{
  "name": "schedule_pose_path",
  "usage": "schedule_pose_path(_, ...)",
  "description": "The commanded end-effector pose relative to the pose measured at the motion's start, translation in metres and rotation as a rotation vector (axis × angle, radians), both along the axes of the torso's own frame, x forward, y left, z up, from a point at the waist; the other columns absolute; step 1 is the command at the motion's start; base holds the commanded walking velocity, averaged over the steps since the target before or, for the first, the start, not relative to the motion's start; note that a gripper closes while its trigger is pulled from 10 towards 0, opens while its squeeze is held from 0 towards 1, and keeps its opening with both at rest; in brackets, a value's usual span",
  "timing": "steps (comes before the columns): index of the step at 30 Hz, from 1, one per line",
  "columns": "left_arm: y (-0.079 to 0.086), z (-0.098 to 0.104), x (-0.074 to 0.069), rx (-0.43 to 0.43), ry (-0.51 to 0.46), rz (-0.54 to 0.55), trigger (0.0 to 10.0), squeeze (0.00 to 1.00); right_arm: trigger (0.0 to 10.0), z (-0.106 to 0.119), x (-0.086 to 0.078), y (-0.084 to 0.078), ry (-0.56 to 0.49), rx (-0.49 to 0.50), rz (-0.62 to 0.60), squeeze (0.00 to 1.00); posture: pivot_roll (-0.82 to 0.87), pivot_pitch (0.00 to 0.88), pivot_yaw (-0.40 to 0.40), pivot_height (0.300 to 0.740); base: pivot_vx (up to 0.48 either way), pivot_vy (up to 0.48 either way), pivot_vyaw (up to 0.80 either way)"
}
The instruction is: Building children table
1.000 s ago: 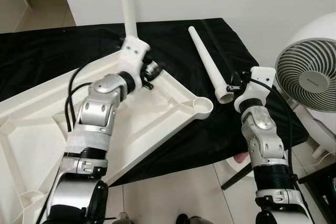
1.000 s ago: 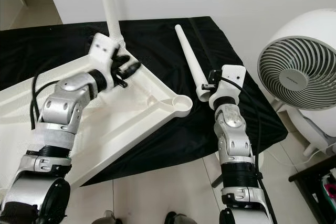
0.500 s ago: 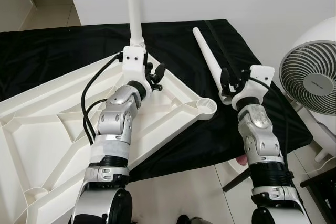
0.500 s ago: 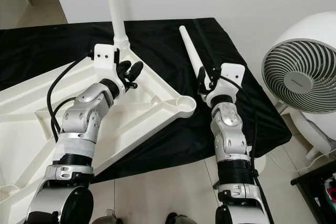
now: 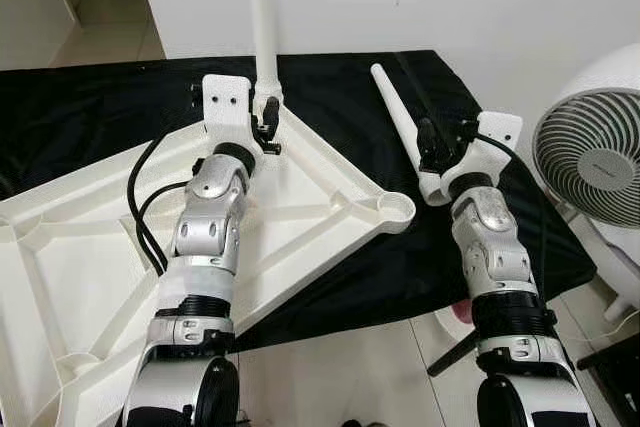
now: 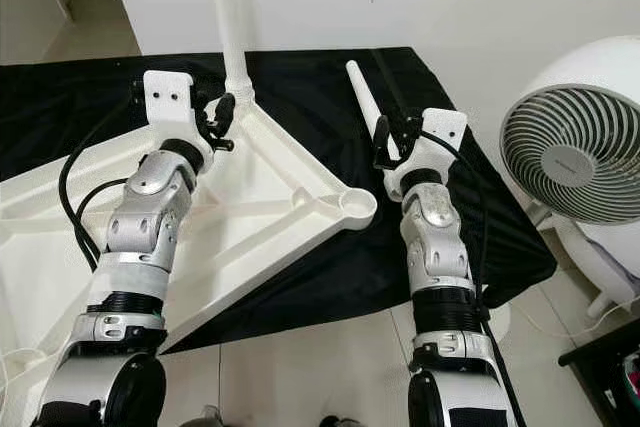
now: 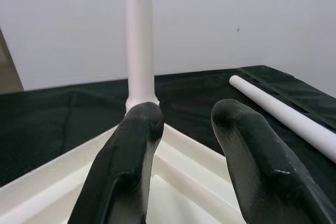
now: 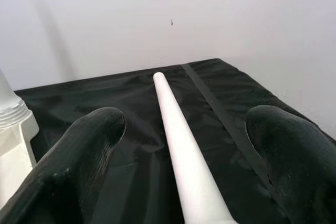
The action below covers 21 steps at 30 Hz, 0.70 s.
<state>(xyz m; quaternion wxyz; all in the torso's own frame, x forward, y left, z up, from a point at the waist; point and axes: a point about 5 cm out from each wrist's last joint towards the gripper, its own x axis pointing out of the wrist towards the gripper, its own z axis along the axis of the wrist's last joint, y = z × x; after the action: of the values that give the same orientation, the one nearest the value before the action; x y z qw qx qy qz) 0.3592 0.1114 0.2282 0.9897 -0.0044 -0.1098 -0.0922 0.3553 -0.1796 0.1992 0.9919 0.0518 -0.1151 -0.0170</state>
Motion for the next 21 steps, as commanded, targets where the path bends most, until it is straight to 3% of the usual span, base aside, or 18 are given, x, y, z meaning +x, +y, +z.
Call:
schedule_pose_path(1,-0.001,-0.003,-0.001,0.017,0.001,0.015,10.0,0.00,10.0,0.001,0.002,0.001,0.007,0.007,0.011,1.00,0.08,0.009,0.001,0.740,0.000,0.000,0.00)
schedule_pose_path(8,-0.012,-0.009,-0.009,0.053,0.018,-0.050,10.0,0.00,10.0,0.002,0.007,-0.010,0.049,0.030,-0.010,0.99,0.09,0.051,0.014,0.740,0.000,0.000,0.00)
schedule_pose_path(9,-0.013,-0.011,-0.013,0.062,0.024,-0.064,10.0,0.00,10.0,0.001,0.008,-0.012,0.065,0.036,-0.015,0.00,0.09,0.081,0.020,0.740,0.000,0.000,0.00)
schedule_pose_path(18,-0.015,-0.016,-0.020,0.090,0.034,-0.066,10.0,0.00,10.0,-0.002,0.011,-0.016,0.100,0.009,-0.025,0.00,0.09,0.102,0.023,0.740,0.000,0.000,0.00)
schedule_pose_path(19,-0.016,-0.019,-0.023,0.094,0.041,-0.070,10.0,0.00,10.0,-0.005,0.013,-0.014,0.118,0.007,-0.013,0.00,0.10,0.152,0.028,0.740,0.000,0.000,0.00)
schedule_pose_path(21,-0.016,-0.021,-0.026,0.097,0.047,-0.074,10.0,0.00,10.0,-0.009,0.015,-0.013,0.137,-0.001,-0.003,0.00,0.11,0.166,0.028,0.740,0.000,0.000,0.00)
